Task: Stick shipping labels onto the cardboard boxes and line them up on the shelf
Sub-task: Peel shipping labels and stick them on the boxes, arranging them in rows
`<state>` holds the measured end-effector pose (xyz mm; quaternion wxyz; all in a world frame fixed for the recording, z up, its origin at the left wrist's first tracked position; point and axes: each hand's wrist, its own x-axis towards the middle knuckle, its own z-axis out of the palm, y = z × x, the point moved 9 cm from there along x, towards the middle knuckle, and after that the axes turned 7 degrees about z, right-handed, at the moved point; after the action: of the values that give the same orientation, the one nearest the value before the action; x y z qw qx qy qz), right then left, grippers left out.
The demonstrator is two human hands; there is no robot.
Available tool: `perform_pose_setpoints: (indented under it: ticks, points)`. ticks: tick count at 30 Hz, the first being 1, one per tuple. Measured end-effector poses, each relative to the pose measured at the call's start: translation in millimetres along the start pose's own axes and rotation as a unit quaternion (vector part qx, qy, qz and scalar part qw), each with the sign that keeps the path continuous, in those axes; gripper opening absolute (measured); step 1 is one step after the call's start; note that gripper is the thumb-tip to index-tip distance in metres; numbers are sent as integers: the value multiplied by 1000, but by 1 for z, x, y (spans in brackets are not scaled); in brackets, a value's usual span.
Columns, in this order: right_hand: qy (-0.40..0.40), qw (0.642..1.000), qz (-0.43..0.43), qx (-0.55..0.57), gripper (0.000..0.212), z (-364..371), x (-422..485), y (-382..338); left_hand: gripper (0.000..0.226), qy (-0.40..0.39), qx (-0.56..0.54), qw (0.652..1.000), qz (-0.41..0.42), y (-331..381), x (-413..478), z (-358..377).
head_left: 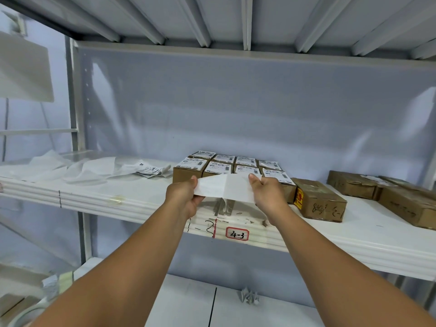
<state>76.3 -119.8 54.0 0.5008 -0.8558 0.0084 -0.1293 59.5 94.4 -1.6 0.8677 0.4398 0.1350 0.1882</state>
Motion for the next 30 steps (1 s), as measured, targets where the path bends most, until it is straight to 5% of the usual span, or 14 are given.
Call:
perform_pose_setpoints:
  ticks: [23,27,30]
  points:
    - [31,999,29,33,45,-33,20,52,26,89,-37,994,43,-3,32,-22]
    - [42,979,85,182,36,-44,20,64,12,70,-71,995,28,6,41,-31]
    - [5,963,101,248,32,-39,23,70,24,41,-18,997,56,18,46,-38]
